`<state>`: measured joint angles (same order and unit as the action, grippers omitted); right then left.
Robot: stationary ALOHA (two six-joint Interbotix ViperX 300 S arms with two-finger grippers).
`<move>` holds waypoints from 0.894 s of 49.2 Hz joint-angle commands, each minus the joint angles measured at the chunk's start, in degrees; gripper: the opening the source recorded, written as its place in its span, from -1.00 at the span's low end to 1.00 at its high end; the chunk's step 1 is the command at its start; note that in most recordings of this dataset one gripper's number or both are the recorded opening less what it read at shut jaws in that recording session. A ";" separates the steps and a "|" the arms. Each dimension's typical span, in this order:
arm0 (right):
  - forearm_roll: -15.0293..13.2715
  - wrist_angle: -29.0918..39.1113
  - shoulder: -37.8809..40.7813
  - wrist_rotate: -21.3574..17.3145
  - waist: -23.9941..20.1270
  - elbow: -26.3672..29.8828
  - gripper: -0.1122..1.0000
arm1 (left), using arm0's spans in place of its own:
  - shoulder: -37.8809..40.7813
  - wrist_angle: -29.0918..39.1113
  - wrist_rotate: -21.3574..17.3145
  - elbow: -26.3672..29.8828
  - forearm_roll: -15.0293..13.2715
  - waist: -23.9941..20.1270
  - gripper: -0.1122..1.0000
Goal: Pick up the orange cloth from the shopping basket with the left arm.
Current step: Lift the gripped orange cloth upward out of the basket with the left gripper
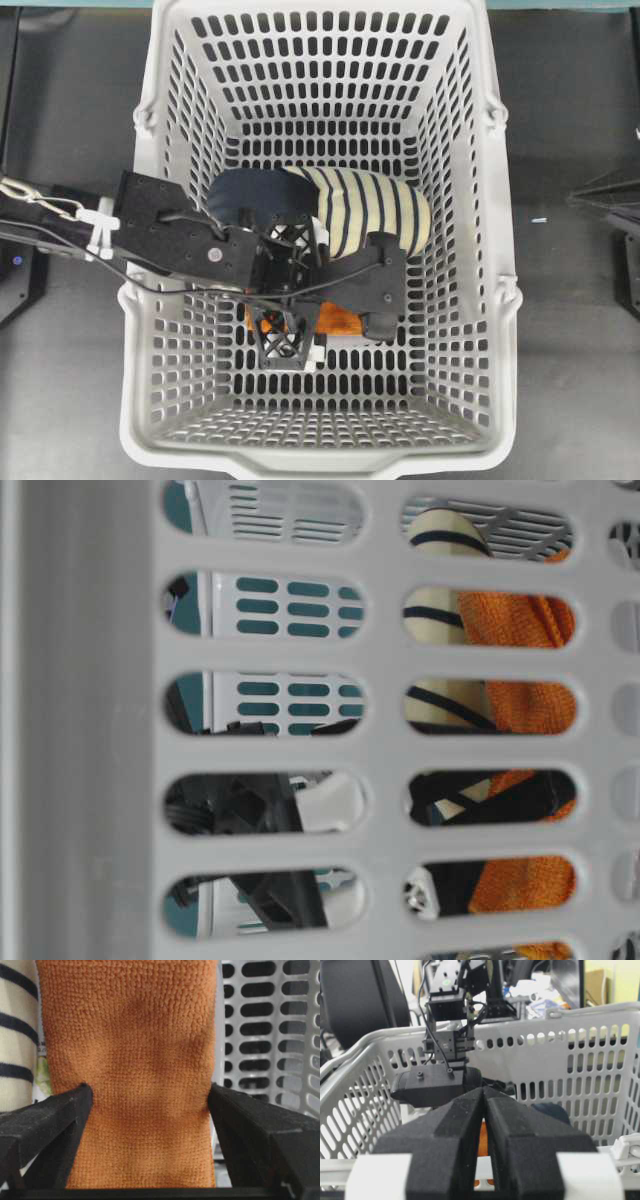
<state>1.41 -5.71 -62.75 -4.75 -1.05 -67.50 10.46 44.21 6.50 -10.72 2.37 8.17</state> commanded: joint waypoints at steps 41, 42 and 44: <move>0.18 -0.26 0.26 0.00 -0.09 0.88 -0.80 | -8.88 17.14 -1.05 15.82 0.18 -0.88 -0.49; 0.18 -0.18 0.26 0.00 -0.09 0.88 -0.80 | -9.05 18.37 -1.14 17.23 0.18 -0.97 -0.49; 0.18 -0.26 0.18 0.00 -0.09 0.88 -0.80 | -9.32 20.92 -1.49 20.04 0.18 -1.32 -0.49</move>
<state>1.41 -5.63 -62.84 -4.75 -1.05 -67.50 3.52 60.47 5.45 2.64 2.37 7.56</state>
